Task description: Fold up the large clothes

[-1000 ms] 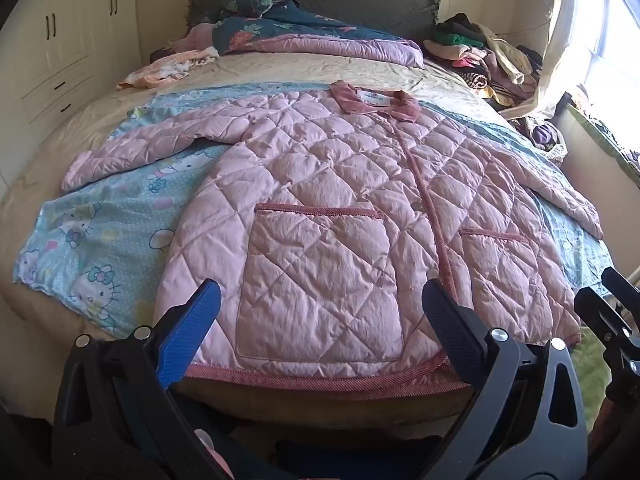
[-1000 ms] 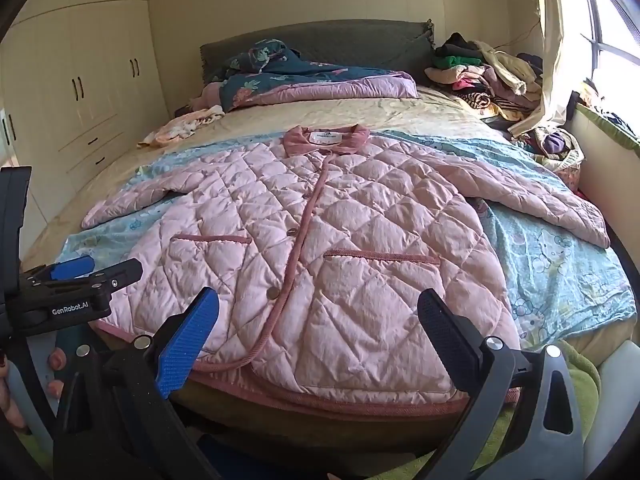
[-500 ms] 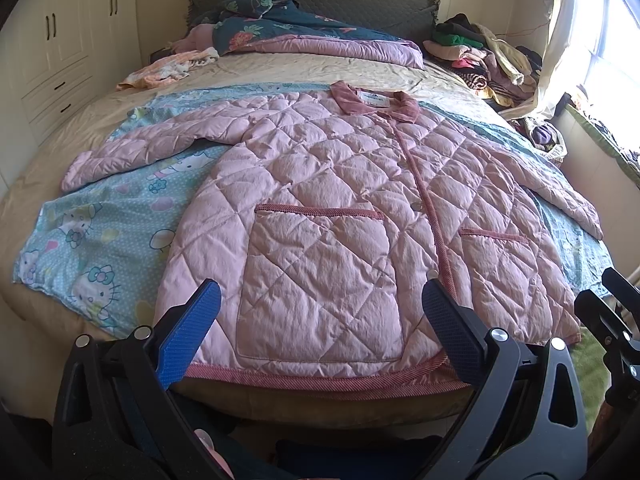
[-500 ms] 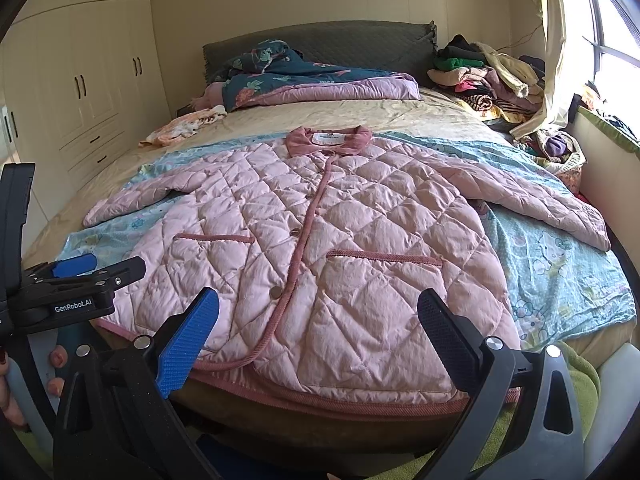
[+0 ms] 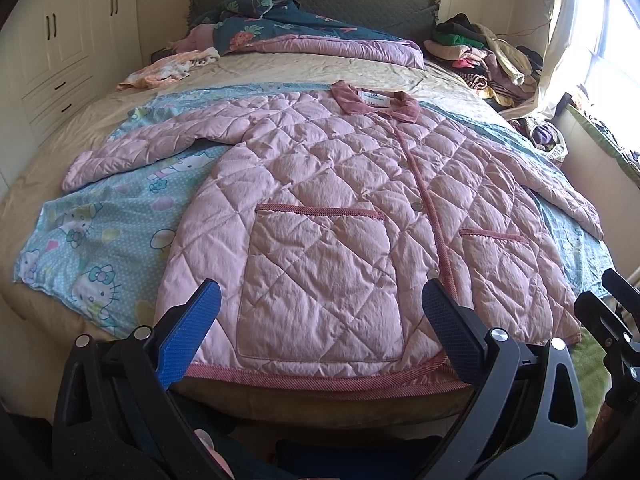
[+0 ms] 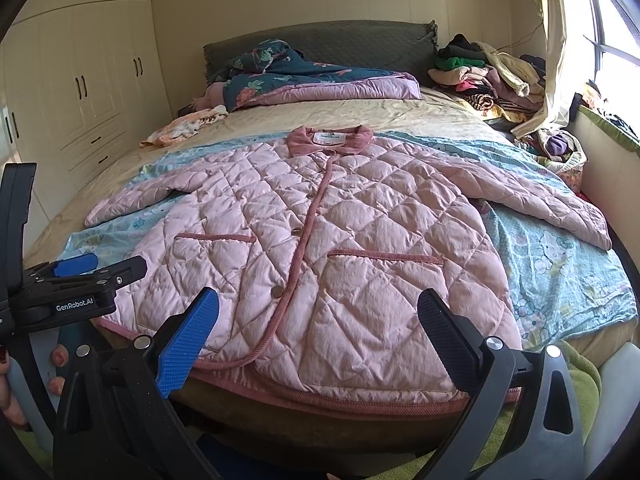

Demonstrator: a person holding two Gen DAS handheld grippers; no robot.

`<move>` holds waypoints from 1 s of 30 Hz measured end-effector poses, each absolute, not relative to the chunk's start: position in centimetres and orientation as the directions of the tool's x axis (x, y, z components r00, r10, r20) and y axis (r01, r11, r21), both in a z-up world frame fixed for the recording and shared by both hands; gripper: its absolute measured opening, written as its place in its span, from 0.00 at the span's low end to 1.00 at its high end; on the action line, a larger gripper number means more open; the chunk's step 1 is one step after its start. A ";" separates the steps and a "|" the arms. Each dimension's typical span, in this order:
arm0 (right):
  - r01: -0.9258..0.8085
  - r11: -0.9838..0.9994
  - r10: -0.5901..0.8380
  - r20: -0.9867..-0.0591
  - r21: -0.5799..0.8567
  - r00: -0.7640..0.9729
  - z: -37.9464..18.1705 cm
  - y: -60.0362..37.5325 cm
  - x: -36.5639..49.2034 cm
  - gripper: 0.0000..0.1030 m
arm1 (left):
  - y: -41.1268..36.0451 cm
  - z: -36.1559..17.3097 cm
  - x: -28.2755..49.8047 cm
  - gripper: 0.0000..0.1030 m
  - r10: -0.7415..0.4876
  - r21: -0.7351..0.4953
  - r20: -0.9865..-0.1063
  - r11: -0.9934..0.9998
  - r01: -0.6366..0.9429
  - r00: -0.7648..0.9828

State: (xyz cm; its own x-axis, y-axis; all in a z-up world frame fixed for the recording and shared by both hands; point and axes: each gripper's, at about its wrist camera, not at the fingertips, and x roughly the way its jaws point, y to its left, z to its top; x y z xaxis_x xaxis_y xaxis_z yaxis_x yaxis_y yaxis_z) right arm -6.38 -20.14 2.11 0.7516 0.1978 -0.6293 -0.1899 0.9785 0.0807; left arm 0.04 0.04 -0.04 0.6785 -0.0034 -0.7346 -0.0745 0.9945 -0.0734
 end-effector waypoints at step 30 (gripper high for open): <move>-0.191 0.974 0.223 -0.638 0.119 0.737 1.8 -21.1 -4.0 0.96 | -0.9 -0.6 2.4 0.91 -0.020 -0.074 -0.745 0.996 -0.053 0.667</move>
State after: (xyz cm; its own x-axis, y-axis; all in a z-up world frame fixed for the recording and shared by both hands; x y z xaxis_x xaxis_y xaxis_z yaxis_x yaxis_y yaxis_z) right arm -4.02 -21.07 1.76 0.7372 0.2227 -0.6379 -0.1909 0.9743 0.1195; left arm 2.43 -0.91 -0.57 0.6671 -0.0198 -0.7447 -0.0529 0.9959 -0.0739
